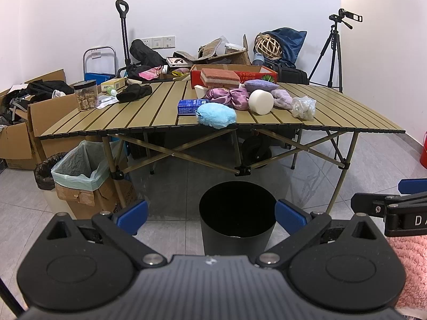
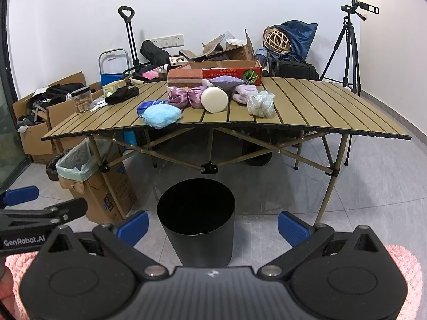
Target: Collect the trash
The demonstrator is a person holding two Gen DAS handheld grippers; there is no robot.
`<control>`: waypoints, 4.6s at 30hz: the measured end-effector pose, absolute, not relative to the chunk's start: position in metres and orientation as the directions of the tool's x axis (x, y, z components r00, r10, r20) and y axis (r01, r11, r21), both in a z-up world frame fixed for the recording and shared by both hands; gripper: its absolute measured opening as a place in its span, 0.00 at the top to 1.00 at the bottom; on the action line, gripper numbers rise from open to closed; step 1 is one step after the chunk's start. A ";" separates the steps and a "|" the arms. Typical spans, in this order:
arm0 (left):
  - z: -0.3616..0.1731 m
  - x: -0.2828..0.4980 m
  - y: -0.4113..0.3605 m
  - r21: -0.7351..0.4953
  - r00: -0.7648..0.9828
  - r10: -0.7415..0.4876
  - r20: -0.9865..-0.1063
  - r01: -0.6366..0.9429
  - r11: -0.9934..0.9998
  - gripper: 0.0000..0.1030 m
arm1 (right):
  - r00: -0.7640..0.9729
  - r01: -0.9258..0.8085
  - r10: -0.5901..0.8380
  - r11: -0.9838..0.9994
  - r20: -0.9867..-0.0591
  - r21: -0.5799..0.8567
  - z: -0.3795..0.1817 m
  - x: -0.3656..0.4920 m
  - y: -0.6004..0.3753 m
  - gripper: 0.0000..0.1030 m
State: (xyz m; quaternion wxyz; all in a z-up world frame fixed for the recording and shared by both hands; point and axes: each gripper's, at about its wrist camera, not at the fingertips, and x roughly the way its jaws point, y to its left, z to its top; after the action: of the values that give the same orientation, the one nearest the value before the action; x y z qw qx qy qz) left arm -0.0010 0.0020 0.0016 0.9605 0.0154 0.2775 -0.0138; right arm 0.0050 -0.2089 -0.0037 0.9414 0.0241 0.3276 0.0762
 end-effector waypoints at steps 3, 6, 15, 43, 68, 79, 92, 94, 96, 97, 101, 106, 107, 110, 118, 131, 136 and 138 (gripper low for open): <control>0.002 -0.001 0.002 0.022 0.846 -0.019 -0.534 0.036 0.999 0.00 | 0.774 -0.128 0.159 0.987 -0.613 0.095 -0.004 0.005 -0.209 0.00; 0.002 -0.001 0.002 0.023 0.846 -0.019 -0.534 0.037 0.999 0.00 | 0.774 -0.128 0.159 0.987 -0.612 0.095 -0.004 0.005 -0.209 0.00; 0.002 -0.001 0.002 0.022 0.846 -0.019 -0.534 0.037 0.999 0.00 | 0.775 -0.128 0.159 0.987 -0.612 0.093 -0.004 0.004 -0.209 0.00; 0.001 -0.001 0.002 0.021 0.846 -0.019 -0.533 0.035 0.999 0.00 | 0.776 -0.129 0.158 0.987 -0.611 0.091 -0.005 0.004 -0.209 0.00; 0.000 0.011 0.005 0.024 0.846 -0.010 -0.533 0.028 0.999 0.00 | 0.783 -0.154 0.158 0.986 -0.601 0.058 0.000 0.024 -0.206 0.00; 0.001 0.044 0.008 0.021 0.849 0.003 -0.528 0.009 1.000 0.00 | 0.794 -0.163 0.162 0.985 -0.586 0.051 -0.003 0.058 -0.201 0.00; 0.001 0.095 -0.002 0.013 0.863 -0.007 -0.505 0.015 1.000 0.00 | 0.821 -0.132 0.152 0.988 -0.550 0.076 -0.008 0.108 -0.207 0.00; 0.002 0.104 -0.004 0.012 0.867 -0.006 -0.498 0.014 1.000 0.00 | 0.829 -0.125 0.145 0.989 -0.540 0.075 -0.007 0.117 -0.208 0.00; 0.002 0.114 -0.005 0.011 0.871 -0.003 -0.492 0.009 1.000 0.00 | 0.835 -0.118 0.142 0.990 -0.531 0.079 -0.006 0.125 -0.210 0.00; 0.002 0.120 -0.006 0.010 0.872 -0.001 -0.490 0.007 1.000 0.00 | 0.838 -0.115 0.140 0.990 -0.527 0.080 -0.006 0.129 -0.210 0.00; 0.001 0.141 -0.009 0.005 0.875 0.009 -0.485 -0.008 1.000 0.00 | 0.851 -0.092 0.123 0.992 -0.510 0.087 -0.006 0.151 -0.214 0.00; 0.003 0.167 -0.012 0.004 0.884 0.019 -0.466 -0.019 1.000 0.00 | 0.866 -0.069 0.106 0.993 -0.489 0.094 -0.006 0.176 -0.219 0.00; 0.003 0.173 -0.013 0.006 0.886 0.022 -0.463 -0.022 1.000 0.00 | 0.870 -0.062 0.100 0.994 -0.484 0.093 -0.006 0.181 -0.220 0.00; 0.002 0.190 -0.018 0.007 0.889 0.025 -0.457 -0.025 1.000 0.00 | 0.884 -0.051 0.087 0.995 -0.459 0.090 -0.004 0.198 -0.222 0.00; -0.010 0.241 -0.032 0.028 0.882 0.063 -0.467 -0.056 0.998 0.00 | 0.920 -0.041 0.064 0.997 -0.388 0.068 -0.003 0.237 -0.233 0.00; -0.032 0.300 -0.038 0.026 0.864 0.122 -0.489 -0.125 0.992 0.00 | 0.911 -0.088 0.100 0.995 -0.401 0.048 -0.020 0.281 -0.238 0.00; -0.036 0.305 -0.042 0.038 0.870 0.127 -0.477 -0.124 0.992 0.00 | 0.912 -0.091 0.086 0.996 -0.400 0.007 -0.025 0.287 -0.236 0.00; -0.038 0.306 -0.043 0.050 0.872 0.140 -0.469 -0.132 0.990 0.00 | 0.910 -0.084 0.082 0.996 -0.407 0.013 -0.027 0.291 -0.239 0.00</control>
State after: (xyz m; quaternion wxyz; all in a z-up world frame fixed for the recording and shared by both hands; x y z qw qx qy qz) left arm 0.3059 -0.0427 -0.0379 0.9674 0.0080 0.2431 0.0703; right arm 0.2906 -0.2386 -0.0273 0.9771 -0.0025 0.2083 0.0426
